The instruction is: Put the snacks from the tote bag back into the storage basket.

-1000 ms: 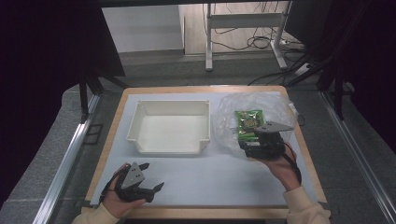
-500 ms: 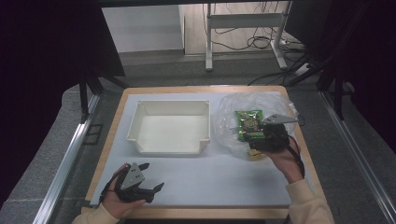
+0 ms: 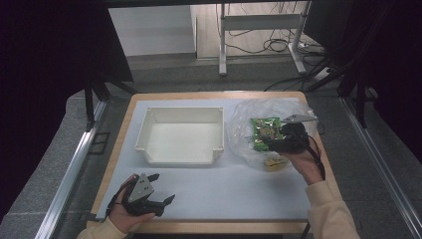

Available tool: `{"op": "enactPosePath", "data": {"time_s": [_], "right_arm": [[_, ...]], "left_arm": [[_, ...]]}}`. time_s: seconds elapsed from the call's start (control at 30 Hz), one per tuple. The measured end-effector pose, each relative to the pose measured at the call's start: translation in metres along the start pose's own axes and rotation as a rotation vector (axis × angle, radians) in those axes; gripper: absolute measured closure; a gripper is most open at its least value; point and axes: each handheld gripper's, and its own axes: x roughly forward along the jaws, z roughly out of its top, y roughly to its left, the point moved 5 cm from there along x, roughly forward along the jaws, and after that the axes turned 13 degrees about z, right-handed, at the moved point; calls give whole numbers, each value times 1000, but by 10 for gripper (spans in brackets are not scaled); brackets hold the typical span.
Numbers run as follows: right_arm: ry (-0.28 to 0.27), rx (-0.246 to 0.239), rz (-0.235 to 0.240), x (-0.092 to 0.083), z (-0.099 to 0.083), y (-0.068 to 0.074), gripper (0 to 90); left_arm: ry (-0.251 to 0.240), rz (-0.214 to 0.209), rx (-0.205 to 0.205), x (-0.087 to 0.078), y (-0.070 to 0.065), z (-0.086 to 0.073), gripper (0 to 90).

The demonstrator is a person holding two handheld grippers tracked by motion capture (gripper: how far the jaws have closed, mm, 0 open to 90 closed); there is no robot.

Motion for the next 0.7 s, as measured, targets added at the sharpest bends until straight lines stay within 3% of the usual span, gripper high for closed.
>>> {"op": "enactPosePath", "data": {"time_s": [0.7], "right_arm": [[40,74,-34,12,4,-34,276]], "left_arm": [[-7,5,3,-1,0,2,147]]}}
